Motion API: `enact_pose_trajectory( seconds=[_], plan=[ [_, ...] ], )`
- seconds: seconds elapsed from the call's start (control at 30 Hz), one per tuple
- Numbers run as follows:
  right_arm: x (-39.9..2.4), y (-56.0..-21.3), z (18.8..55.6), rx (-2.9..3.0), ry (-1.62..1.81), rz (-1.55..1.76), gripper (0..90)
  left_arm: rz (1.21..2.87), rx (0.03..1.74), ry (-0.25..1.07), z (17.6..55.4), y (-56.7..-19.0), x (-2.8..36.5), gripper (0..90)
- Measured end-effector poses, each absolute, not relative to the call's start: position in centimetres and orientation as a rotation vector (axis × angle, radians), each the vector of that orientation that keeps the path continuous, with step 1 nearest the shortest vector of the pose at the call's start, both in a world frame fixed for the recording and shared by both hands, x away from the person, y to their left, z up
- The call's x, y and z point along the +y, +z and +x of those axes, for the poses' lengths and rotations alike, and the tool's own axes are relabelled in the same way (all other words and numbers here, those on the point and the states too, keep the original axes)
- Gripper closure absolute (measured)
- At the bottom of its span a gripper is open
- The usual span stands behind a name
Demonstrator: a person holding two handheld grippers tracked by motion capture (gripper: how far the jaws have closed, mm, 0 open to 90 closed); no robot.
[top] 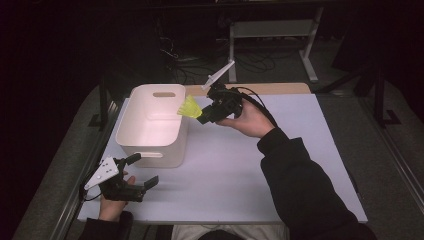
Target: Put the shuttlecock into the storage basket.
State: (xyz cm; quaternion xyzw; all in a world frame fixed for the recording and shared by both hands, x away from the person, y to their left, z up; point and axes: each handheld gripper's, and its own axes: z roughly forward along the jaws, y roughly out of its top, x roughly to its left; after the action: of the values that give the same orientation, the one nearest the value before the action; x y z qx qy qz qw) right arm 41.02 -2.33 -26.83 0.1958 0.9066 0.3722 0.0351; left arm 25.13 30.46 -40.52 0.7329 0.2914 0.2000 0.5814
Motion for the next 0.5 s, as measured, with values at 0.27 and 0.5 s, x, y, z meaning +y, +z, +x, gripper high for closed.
enact_pose_trajectory(
  seconds=[0.27, 0.5],
  plan=[
    [-1.7, -26.4, 41.0, 2.785, 1.143, 0.58, 63.1, 1.709, 0.682, 0.464, 25.1, -40.5, 30.5, 0.0],
    [-0.9, -25.9, 41.0, 2.79, 1.142, 0.558, 63.1, 1.71, 0.681, 0.465, 25.1, -40.5, 30.5, 0.0]
  ],
)
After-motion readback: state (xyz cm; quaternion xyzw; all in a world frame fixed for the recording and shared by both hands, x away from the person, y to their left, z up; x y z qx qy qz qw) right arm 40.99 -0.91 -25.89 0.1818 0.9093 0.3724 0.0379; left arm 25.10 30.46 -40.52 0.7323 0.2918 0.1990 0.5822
